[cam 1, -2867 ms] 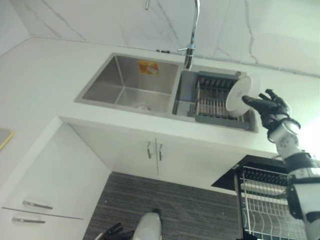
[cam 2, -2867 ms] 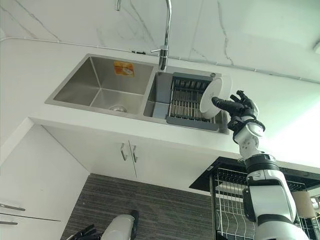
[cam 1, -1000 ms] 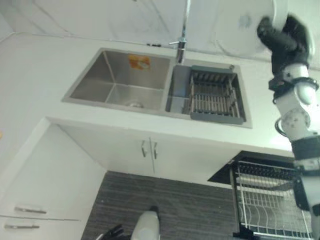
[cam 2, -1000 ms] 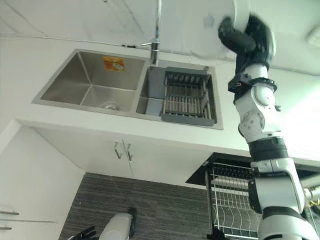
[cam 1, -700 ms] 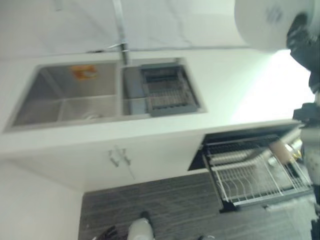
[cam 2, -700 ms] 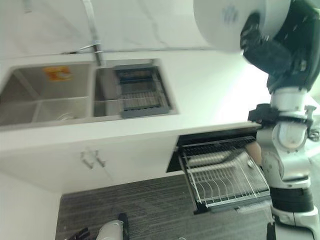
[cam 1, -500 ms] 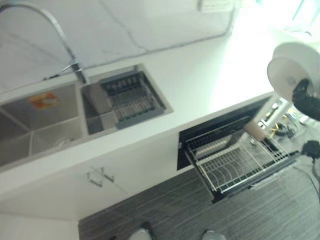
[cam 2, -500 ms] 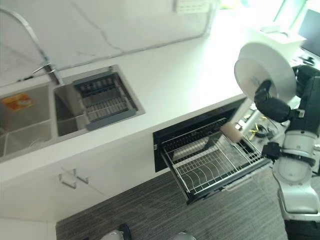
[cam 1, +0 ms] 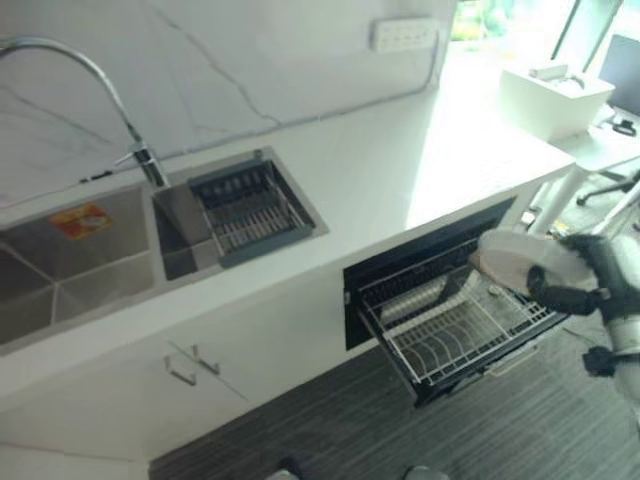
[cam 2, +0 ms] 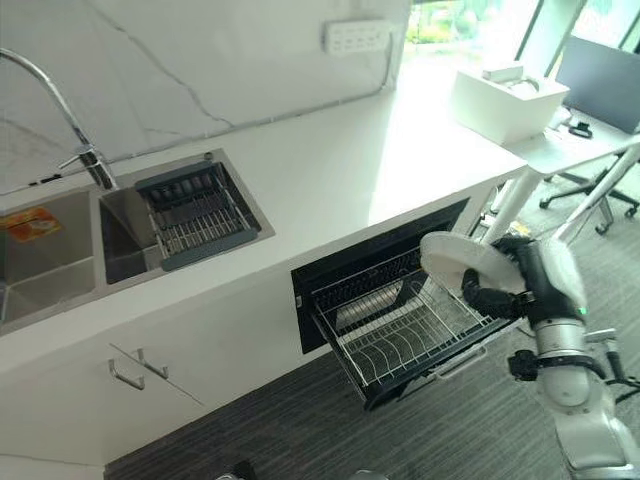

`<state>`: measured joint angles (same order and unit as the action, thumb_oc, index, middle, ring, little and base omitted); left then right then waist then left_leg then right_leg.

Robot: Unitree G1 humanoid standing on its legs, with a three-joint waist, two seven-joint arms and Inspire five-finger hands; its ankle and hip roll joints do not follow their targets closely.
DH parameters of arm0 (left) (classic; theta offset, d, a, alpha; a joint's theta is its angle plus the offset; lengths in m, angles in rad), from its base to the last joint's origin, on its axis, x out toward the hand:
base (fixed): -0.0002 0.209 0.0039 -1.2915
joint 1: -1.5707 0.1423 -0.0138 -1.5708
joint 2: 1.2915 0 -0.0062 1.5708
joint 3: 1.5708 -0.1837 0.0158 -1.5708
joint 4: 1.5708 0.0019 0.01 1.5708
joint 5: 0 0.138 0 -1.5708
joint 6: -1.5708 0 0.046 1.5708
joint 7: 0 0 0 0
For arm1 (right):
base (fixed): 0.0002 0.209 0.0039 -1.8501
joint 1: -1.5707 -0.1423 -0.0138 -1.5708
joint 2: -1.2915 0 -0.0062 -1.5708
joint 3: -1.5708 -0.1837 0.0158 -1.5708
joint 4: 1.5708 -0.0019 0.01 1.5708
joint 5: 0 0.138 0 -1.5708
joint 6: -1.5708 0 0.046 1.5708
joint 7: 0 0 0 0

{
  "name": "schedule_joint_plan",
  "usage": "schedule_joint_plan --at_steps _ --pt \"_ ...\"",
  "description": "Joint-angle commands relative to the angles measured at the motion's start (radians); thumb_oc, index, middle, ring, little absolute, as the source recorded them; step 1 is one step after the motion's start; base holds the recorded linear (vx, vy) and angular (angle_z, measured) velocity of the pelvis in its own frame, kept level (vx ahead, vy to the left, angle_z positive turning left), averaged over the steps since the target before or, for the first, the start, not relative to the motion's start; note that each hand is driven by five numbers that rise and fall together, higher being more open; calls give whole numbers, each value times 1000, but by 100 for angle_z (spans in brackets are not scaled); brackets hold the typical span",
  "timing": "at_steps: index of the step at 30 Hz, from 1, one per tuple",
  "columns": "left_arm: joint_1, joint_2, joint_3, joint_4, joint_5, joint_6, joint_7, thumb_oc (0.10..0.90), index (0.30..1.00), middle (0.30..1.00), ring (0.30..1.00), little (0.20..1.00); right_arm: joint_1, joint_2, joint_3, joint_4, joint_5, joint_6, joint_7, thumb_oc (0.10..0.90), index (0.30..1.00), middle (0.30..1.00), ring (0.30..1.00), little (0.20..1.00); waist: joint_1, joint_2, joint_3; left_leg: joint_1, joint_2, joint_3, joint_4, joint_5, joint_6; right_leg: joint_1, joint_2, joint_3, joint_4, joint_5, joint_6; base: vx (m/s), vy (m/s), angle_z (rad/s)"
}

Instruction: Place the dishes in the dishwasher.

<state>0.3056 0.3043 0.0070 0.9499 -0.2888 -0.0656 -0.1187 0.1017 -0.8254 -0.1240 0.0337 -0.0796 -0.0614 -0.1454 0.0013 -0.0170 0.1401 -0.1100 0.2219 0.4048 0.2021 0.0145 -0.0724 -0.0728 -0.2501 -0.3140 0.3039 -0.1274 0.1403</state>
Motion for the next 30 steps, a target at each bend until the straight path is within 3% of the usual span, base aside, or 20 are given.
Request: schedule_joint_plan --at_steps 1,6,13,18,22,24,25,30 --pt "-52 19 -32 -71 17 -14 -6 800 900 900 900 900 -215 -69 -62 -28 -69 -105 -20 400 300 300 300 300 20 -24 7 41 -15 -37 98 -188 -27 21 40 -101 -4 -40 1 3 -3 14" --pt "-49 46 -47 -105 6 15 -12 800 900 900 900 900 -284 -98 75 129 -178 -147 -13 400 300 300 300 300 62 -29 19 23 -25 -65 98 -180 -27 27 34 -123 -4 -38 0 -3 -5 28" --pt "-36 91 -69 -146 -3 34 -17 800 900 900 900 900 -374 -104 217 374 -179 -133 -42 400 300 300 300 300 118 -28 36 3 -40 -101 98 -170 -24 43 18 -160 -4 -30 3 18 -6 22" --pt "-46 145 -110 -198 49 -16 59 800 900 900 900 900 -474 -98 328 604 -145 -120 -91 400 300 300 300 300 166 -18 60 -15 -55 -132 98 -163 -19 50 5 -188 -4 -19 4 8 -25 17" --pt "-57 187 -132 -245 90 -114 177 800 900 900 900 900 -531 -87 359 740 -101 -136 -154 400 300 300 300 300 198 -4 83 -34 -71 -156 98 -158 -14 45 -6 -208 -4 -8 8 -7 -53 24" --pt "-83 222 -145 -278 84 -187 242 800 900 900 900 900 -579 -82 386 853 -126 -137 -230 400 300 300 300 300 230 16 111 -70 -82 -178 98 -146 -10 25 -19 -226 -4 7 13 -75 -124 22" --pt "-96 231 -150 -285 74 -212 267 800 900 900 900 900 -599 -85 393 881 -124 -132 -255 400 300 300 300 300 238 21 123 -72 -86 -196 98 -166 -18 24 -18 -210 -4 -8 27 -117 -127 14" --pt "-159 248 -160 -273 27 -281 327 800 900 900 900 900 -720 -104 421 1004 -87 -105 -331 400 300 300 300 300 262 59 195 -138 -99 -218 98 -155 -13 -32 -32 -215 -4 10 34 -179 -91 22"
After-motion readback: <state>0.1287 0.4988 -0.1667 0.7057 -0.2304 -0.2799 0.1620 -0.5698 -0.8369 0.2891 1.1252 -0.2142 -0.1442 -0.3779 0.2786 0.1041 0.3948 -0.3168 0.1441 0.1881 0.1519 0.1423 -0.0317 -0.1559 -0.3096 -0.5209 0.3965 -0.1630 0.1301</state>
